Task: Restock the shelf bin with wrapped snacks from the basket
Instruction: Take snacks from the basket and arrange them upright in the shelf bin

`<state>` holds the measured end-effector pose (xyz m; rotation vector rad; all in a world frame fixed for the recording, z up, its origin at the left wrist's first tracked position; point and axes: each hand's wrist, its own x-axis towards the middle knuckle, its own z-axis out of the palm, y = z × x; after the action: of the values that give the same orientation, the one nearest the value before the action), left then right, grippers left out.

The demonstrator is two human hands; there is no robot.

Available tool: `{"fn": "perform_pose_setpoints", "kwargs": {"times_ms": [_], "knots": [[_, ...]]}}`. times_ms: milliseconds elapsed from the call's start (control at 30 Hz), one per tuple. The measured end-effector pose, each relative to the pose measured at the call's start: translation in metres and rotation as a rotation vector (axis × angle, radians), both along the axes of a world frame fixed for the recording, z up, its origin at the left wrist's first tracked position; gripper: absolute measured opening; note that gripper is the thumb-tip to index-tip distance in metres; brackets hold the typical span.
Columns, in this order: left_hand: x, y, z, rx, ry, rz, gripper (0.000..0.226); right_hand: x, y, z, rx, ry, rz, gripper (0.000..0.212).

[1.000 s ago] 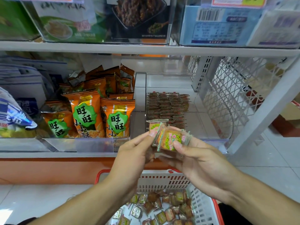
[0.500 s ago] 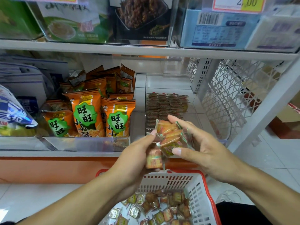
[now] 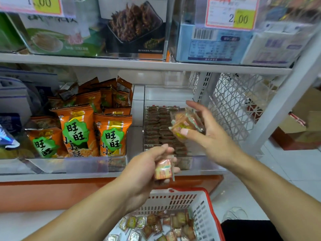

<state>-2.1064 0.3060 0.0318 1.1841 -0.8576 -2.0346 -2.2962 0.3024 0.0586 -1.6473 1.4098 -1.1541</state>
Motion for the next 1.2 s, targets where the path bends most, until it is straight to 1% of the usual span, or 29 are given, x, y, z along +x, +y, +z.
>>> {"fn": "perform_pose_setpoints", "kwargs": {"times_ms": [33,67,133,167,200,267,333,400,467,533,633,733,900,1000,1067,1133,1167,1200], "knots": [[-0.002,-0.002,0.000,-0.038,-0.016,0.008,0.021,-0.009,-0.012,0.002,0.012,0.139,-0.071,0.063],[-0.003,-0.003,0.001,-0.077,-0.028,0.013,0.019,-0.018,-0.025,0.001,0.048,0.339,-0.124,0.062],[-0.005,-0.006,0.003,-0.134,-0.048,0.019,0.018,-0.033,-0.047,-0.007,0.164,0.738,-0.159,0.059],[-0.006,-0.008,0.004,-0.148,-0.055,0.021,0.018,-0.037,-0.056,-0.014,0.234,0.873,-0.149,0.057],[-0.006,-0.009,0.004,-0.153,-0.060,0.023,0.018,-0.039,-0.064,-0.021,0.305,0.945,-0.131,0.057],[-0.006,-0.011,0.004,-0.160,-0.060,0.024,0.018,-0.044,-0.080,-0.036,0.398,0.968,-0.101,0.056],[-0.004,-0.013,0.002,-0.167,-0.061,0.017,0.018,-0.048,-0.094,-0.048,0.434,0.940,-0.084,0.058],[-0.002,-0.015,0.000,-0.169,-0.064,0.008,0.017,-0.050,-0.104,-0.057,0.438,0.870,-0.062,0.068],[0.000,-0.016,-0.002,-0.165,-0.068,-0.005,0.015,-0.051,-0.110,-0.064,0.404,0.716,-0.044,0.077],[0.001,-0.016,-0.003,-0.156,-0.072,-0.016,0.013,-0.053,-0.113,-0.069,0.334,0.592,-0.062,0.081],[0.003,-0.017,-0.003,-0.143,-0.077,-0.018,0.012,-0.053,-0.118,-0.076,0.283,0.444,-0.146,0.091],[0.003,-0.017,-0.004,-0.133,-0.083,-0.013,0.013,-0.054,-0.122,-0.078,0.359,0.343,-0.304,0.100],[0.004,-0.016,-0.004,-0.121,-0.086,-0.006,0.013,-0.057,-0.124,-0.083,0.401,0.156,-0.383,0.096],[0.004,-0.017,-0.006,-0.117,-0.074,0.011,0.012,-0.059,-0.129,-0.087,0.445,-0.006,-0.378,0.096],[0.004,-0.017,-0.006,-0.096,-0.032,0.038,0.012,-0.059,-0.132,-0.089,0.496,-0.108,-0.364,0.096],[0.003,-0.018,-0.005,-0.044,0.043,0.078,0.014,-0.058,-0.135,-0.089,0.512,-0.153,-0.374,0.095],[0.003,-0.018,-0.005,-0.014,0.089,0.095,0.017,-0.057,-0.134,-0.087,0.501,-0.138,-0.374,0.094],[0.003,-0.018,-0.004,0.013,0.131,0.108,0.020,-0.056,-0.132,-0.084,0.473,-0.072,-0.367,0.091]]}}
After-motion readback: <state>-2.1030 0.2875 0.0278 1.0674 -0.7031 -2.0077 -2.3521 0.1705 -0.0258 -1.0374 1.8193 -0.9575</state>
